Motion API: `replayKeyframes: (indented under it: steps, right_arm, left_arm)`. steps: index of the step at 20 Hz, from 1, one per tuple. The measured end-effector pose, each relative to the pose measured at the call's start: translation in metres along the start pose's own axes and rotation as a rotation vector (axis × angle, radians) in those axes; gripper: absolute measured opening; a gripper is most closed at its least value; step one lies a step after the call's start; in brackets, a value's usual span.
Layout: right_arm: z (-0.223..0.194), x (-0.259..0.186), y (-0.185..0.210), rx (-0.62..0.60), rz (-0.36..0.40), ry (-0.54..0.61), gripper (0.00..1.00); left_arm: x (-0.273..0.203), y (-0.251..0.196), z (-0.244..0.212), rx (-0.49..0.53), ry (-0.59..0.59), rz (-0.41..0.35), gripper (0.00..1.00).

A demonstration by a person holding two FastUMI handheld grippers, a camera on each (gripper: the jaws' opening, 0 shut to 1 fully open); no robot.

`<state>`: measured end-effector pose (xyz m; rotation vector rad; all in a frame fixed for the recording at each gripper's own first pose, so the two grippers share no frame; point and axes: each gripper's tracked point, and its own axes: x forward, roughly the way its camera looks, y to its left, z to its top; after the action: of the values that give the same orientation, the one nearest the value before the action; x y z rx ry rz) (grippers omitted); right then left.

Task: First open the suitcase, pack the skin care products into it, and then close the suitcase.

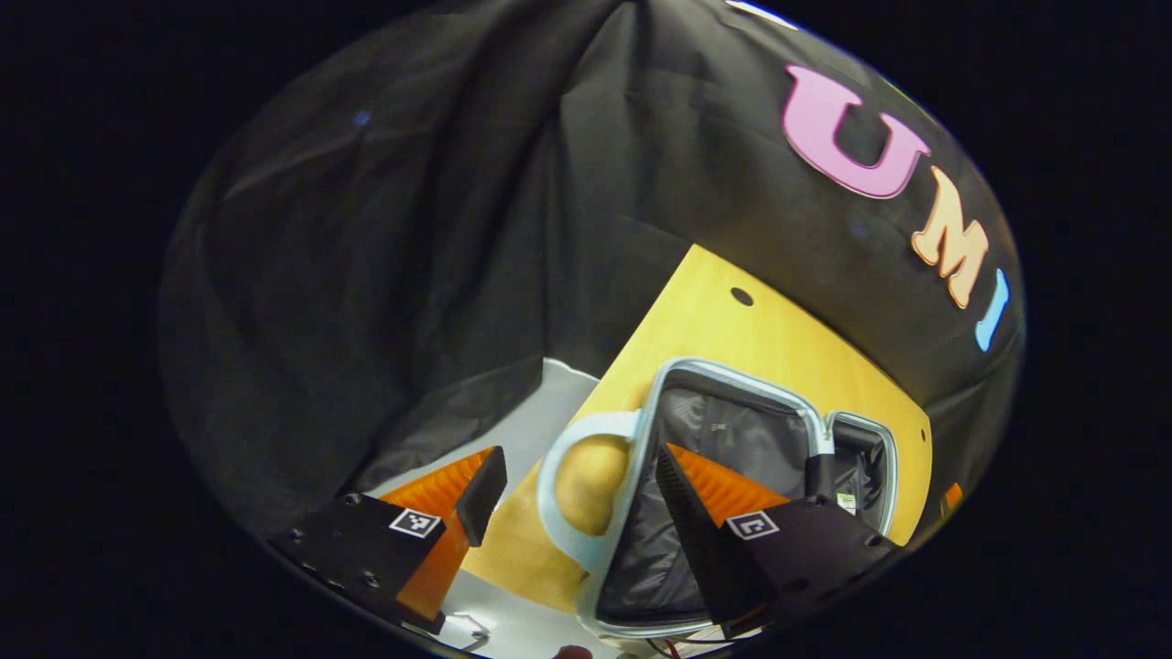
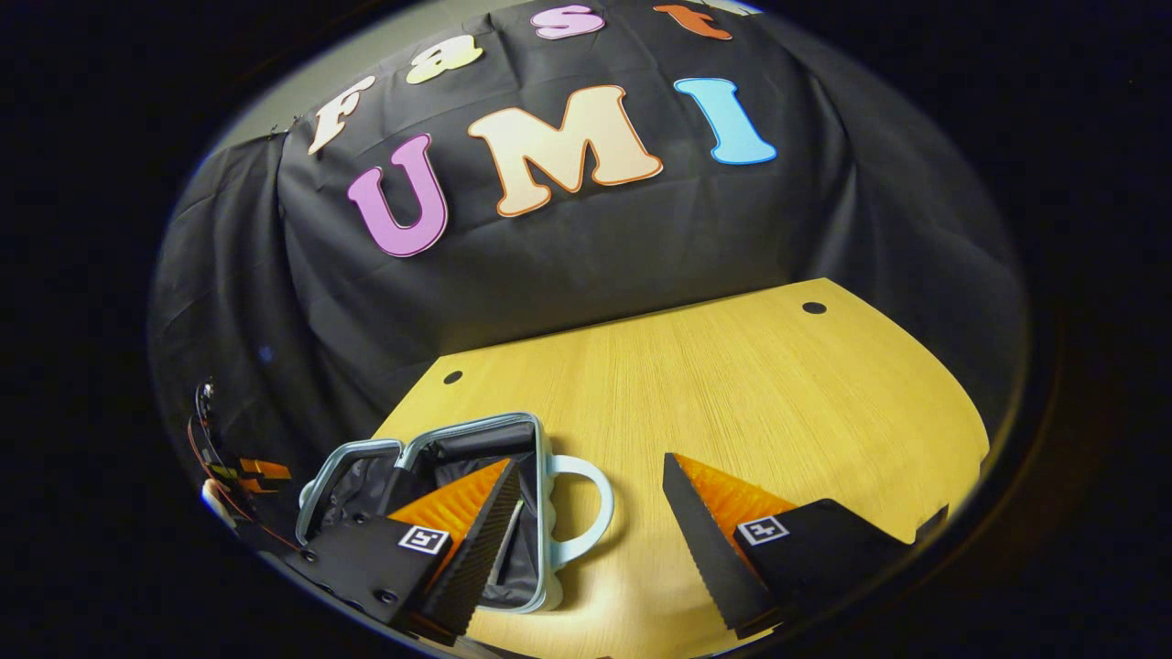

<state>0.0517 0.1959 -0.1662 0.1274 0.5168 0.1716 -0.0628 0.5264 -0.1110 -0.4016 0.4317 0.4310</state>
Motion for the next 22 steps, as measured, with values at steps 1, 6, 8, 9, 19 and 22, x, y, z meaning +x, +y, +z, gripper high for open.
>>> replayKeyframes:
  steps: [1, 6, 8, 9, 19, 22]
  right_arm:
    - [-0.001, 0.000, 0.001, -0.003, -0.004, 0.001, 0.98]
    - [-0.002, -0.007, -0.001, 0.003, -0.022, 0.000, 0.98]
    - [-0.001, -0.012, -0.004, 0.007, -0.034, -0.008, 0.98]
    - [0.000, -0.013, -0.006, 0.005, -0.042, -0.011, 0.98]
    - [0.002, -0.024, -0.024, 0.006, -0.070, -0.027, 0.98]
    - [0.002, -0.024, -0.027, 0.011, -0.067, -0.034, 0.98]
  left_arm:
    - [0.007, 0.005, -0.005, -0.016, 0.018, -0.006, 0.97]
    - [0.033, 0.015, -0.030, -0.088, 0.096, -0.052, 0.95]
    - [0.040, 0.011, -0.032, -0.111, 0.101, -0.066, 0.90]
    - [0.044, 0.009, -0.033, -0.118, 0.099, -0.074, 0.89]
    - [0.043, 0.004, -0.034, -0.101, 0.123, -0.096, 0.06]
    - [0.029, -0.005, -0.025, -0.110, 0.104, -0.106, 0.01]
